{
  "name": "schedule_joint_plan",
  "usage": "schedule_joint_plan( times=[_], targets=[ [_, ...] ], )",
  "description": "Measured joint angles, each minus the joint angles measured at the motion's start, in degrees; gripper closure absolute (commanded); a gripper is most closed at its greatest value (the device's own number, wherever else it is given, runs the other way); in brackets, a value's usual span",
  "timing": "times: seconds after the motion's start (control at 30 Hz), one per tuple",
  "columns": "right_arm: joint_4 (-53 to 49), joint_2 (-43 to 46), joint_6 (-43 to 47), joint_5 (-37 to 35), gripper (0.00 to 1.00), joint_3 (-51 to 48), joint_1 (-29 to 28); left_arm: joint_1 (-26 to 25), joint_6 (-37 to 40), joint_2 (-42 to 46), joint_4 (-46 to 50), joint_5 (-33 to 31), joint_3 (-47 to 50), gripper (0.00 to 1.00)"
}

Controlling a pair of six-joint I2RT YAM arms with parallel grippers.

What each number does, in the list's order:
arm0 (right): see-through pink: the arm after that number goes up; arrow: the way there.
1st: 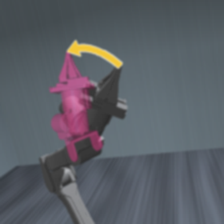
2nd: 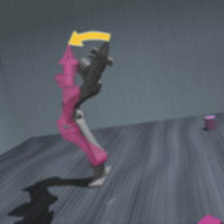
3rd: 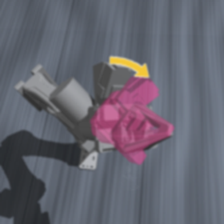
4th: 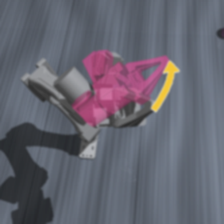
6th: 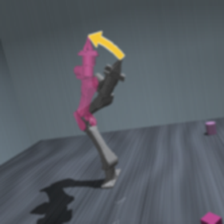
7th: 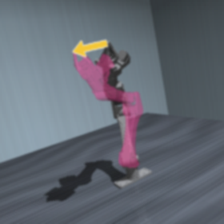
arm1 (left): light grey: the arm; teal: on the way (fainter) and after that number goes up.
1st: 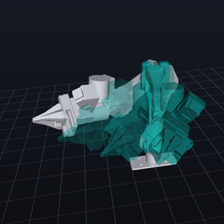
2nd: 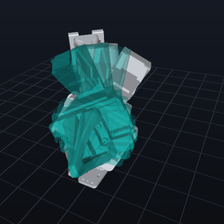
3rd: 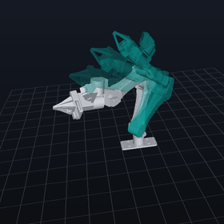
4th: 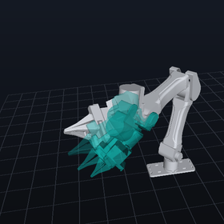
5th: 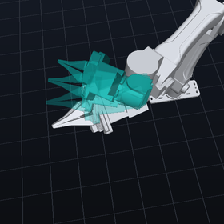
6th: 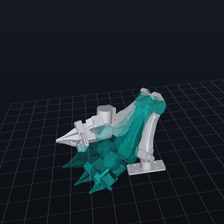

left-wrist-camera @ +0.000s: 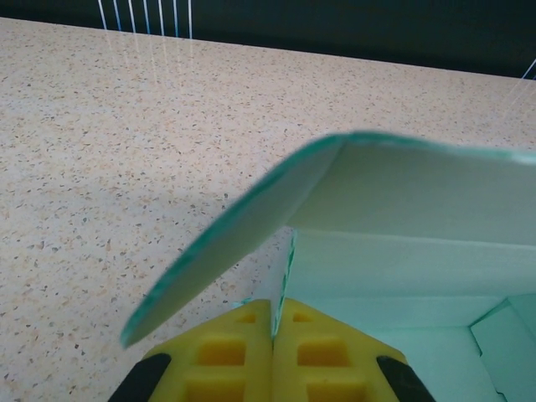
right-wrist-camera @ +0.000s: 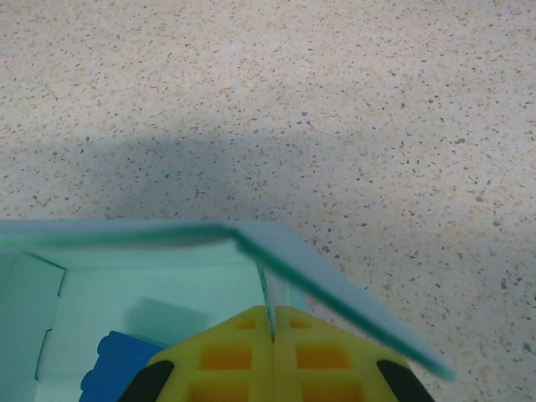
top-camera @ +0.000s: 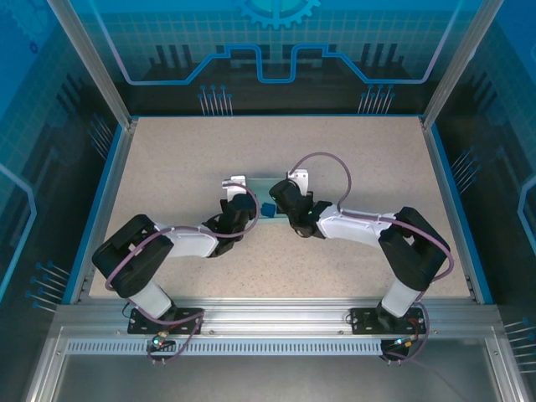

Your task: Fold the paper box

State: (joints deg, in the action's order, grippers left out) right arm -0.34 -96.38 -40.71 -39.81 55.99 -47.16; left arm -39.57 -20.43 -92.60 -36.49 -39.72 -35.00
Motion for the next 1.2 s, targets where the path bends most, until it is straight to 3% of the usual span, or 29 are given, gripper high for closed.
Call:
schedule_joint_plan(
  times=[0.63, 1.2],
  targets=[
    [14.82, 0.92, 1.09, -5.46, 1.00, -10.67, -4.39, -1.75, 1.29, 0.33, -9.49, -0.55, 7.19, 0.98],
    [14.80, 0.85, 1.09, -7.39, 1.00, -12.20, -6.47, -2.27, 0.17, 2.49, -7.67, -0.04, 10.80, 0.72]
  ],
)
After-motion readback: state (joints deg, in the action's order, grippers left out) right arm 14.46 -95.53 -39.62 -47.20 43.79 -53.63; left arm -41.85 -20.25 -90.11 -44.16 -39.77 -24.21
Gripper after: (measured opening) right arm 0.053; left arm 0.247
